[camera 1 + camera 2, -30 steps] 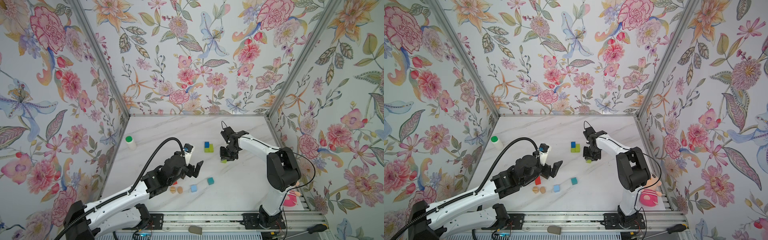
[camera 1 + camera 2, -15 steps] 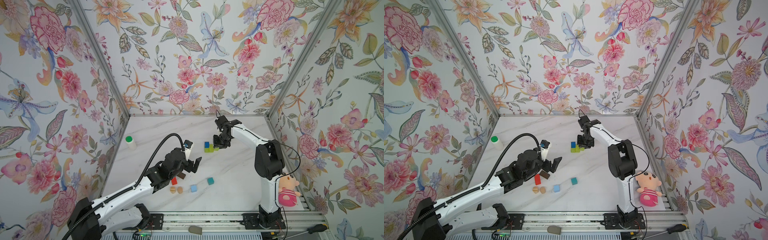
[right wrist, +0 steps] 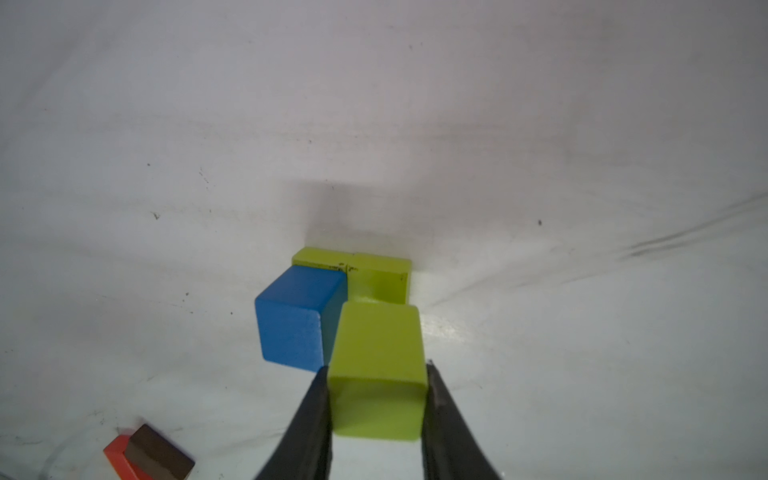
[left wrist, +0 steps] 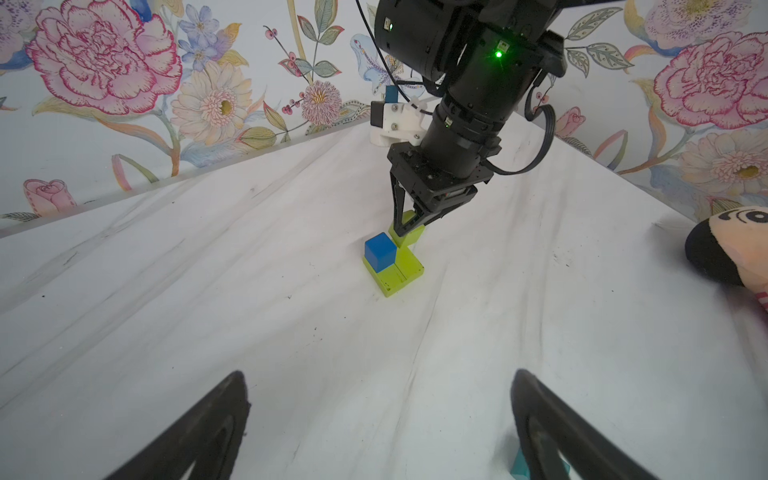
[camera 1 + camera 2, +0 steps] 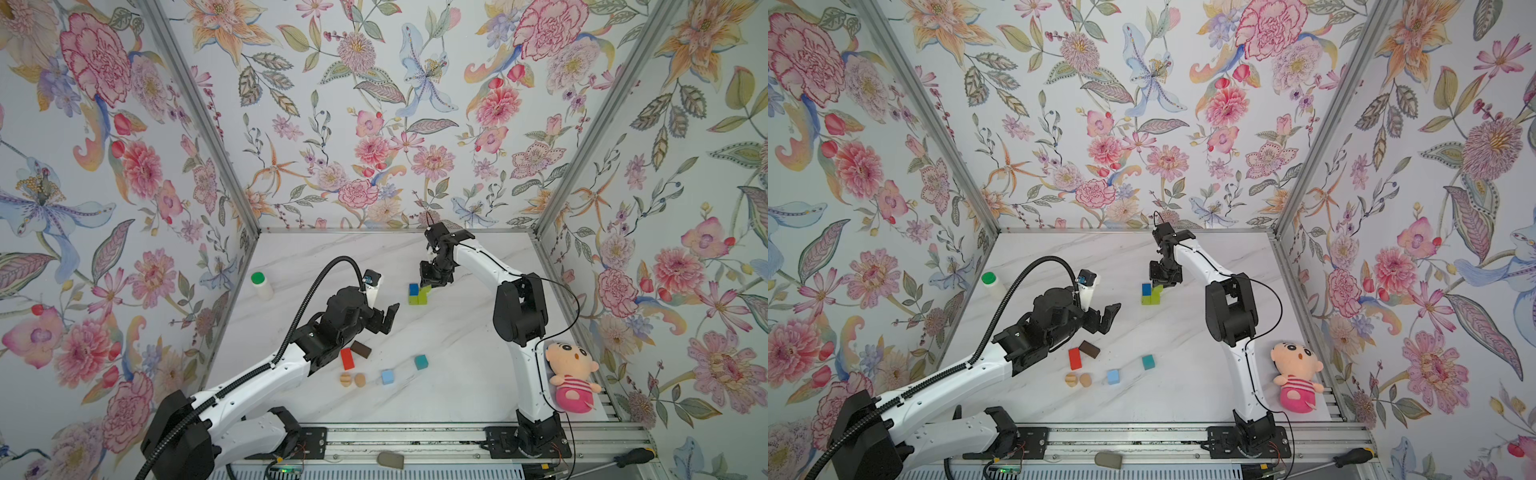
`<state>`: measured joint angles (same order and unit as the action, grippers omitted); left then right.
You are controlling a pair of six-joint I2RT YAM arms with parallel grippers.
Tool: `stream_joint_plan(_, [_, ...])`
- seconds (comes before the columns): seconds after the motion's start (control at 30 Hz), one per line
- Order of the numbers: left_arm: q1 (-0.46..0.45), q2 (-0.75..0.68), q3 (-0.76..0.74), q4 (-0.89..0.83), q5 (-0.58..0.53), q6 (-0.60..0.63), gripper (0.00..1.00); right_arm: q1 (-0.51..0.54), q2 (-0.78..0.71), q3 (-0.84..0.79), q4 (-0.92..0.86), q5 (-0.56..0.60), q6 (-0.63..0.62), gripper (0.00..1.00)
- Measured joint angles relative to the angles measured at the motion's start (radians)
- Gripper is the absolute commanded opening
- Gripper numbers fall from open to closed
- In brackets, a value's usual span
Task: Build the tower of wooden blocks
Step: 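Carry the lime-green cube onto the bars beside the blue cube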
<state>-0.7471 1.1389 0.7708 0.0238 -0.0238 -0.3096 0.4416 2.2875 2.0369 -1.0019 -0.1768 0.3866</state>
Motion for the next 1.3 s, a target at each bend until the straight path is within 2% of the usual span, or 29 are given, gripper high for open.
stream_joint_plan(0.97, [0.033, 0.019, 0.0, 0.009, 0.026, -0.001, 0.99, -0.006, 0.068, 0.07, -0.046, -0.026, -0.018, 0.34])
stream_joint_plan(1.3, [0.035, 0.019, 0.0, 0.008, 0.029, -0.001, 0.99, -0.006, 0.084, 0.086, -0.054, -0.027, -0.021, 0.4])
